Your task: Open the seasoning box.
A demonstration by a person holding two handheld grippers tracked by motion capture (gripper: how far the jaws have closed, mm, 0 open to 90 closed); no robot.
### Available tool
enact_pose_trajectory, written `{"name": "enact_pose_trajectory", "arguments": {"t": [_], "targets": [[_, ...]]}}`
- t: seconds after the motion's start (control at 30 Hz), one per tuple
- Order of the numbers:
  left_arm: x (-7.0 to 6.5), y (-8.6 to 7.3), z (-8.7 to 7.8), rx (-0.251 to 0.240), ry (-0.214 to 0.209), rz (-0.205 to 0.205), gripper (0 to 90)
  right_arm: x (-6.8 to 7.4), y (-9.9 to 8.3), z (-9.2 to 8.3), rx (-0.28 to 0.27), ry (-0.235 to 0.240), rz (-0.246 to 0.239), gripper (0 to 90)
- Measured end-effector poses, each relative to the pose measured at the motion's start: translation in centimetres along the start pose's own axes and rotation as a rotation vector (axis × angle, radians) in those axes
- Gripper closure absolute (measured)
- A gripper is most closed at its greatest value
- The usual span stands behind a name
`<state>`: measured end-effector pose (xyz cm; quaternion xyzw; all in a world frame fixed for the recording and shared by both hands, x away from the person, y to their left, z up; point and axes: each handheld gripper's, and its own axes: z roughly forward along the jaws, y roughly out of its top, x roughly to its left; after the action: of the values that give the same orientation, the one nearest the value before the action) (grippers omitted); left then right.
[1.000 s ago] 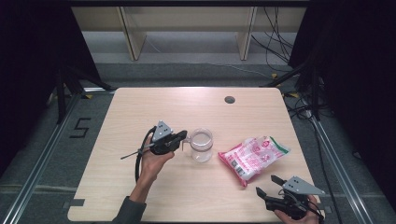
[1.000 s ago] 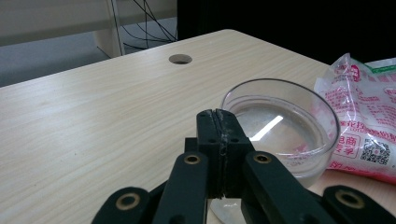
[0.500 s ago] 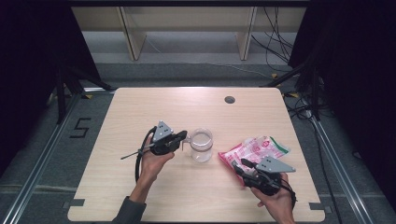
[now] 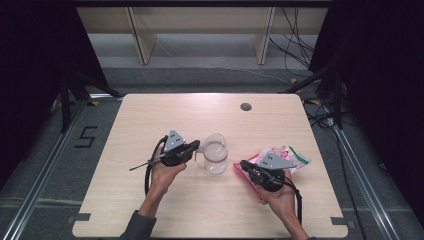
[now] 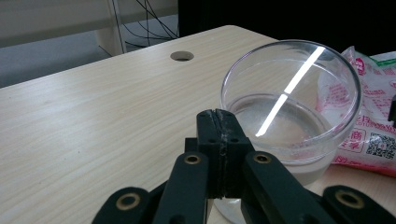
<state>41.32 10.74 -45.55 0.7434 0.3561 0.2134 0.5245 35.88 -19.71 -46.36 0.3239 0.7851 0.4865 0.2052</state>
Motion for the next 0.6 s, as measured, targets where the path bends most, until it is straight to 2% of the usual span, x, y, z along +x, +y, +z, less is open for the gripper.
{"name": "enact_pose_trajectory", "arguments": {"t": [0.07, 0.1, 0.13, 0.17, 0.3, 0.33, 0.4, 0.43, 0.47, 0.5, 0.53, 0.57, 0.6], "targets": [[0.0, 0.0, 0.0, 0.0, -0.001, 0.0, 89.0, -0.1, 0.5, 0.6, -0.002, -0.008, -0.01, 89.3], [0.0, 0.0, 0.0, 0.0, -0.001, 0.001, 89.0, 0.0, 0.7, 0.9, 0.003, -0.01, -0.003, 89.4], [0.0, 0.0, 0.0, 0.001, -0.002, 0.002, 89.0, 0.2, 0.9, 1.2, 0.006, -0.005, 0.028, 89.9], [0.0, 0.0, 0.0, 0.0, -0.001, 0.003, 89.0, -0.1, 1.2, 1.6, -0.009, -0.001, -0.002, 90.0], [0.1, 0.0, 0.0, 0.001, -0.003, 0.004, 89.1, 0.1, 1.8, 2.6, -0.015, 0.0, -0.002, 90.0], [0.0, -0.1, 0.0, 0.0, -0.005, -0.009, 89.1, 0.3, 2.4, 3.3, -0.009, 0.012, -0.016, 90.0], [0.1, 0.0, 0.0, 0.001, -0.003, 0.001, 89.1, 0.4, 2.7, 3.7, 0.003, 0.012, -0.008, 90.0], [0.1, 0.0, 0.0, 0.001, -0.002, 0.006, 89.1, 0.5, 2.9, 3.9, 0.007, 0.025, -0.02, 90.0], [0.0, 0.0, 0.0, 0.0, -0.001, 0.004, 89.1, 0.6, 3.0, 4.0, 0.009, 0.017, -0.004, 90.0], [0.1, 0.0, 0.0, 0.0, -0.001, 0.007, 89.1, 0.6, 3.2, 4.3, -0.001, 0.023, -0.021, 90.0], [0.1, -0.1, 0.0, 0.0, -0.003, 0.005, 89.1, 0.8, 3.3, 4.3, 0.014, 0.026, -0.013, 90.0], [0.1, -0.1, 0.0, -0.001, -0.003, -0.001, 89.1, 0.8, 3.5, 4.4, 0.006, 0.025, -0.046, 90.0], [0.1, -0.1, 0.0, -0.002, -0.005, -0.001, 89.1, 1.0, 3.7, 4.4, 0.015, 0.019, -0.028, 90.0]]}}
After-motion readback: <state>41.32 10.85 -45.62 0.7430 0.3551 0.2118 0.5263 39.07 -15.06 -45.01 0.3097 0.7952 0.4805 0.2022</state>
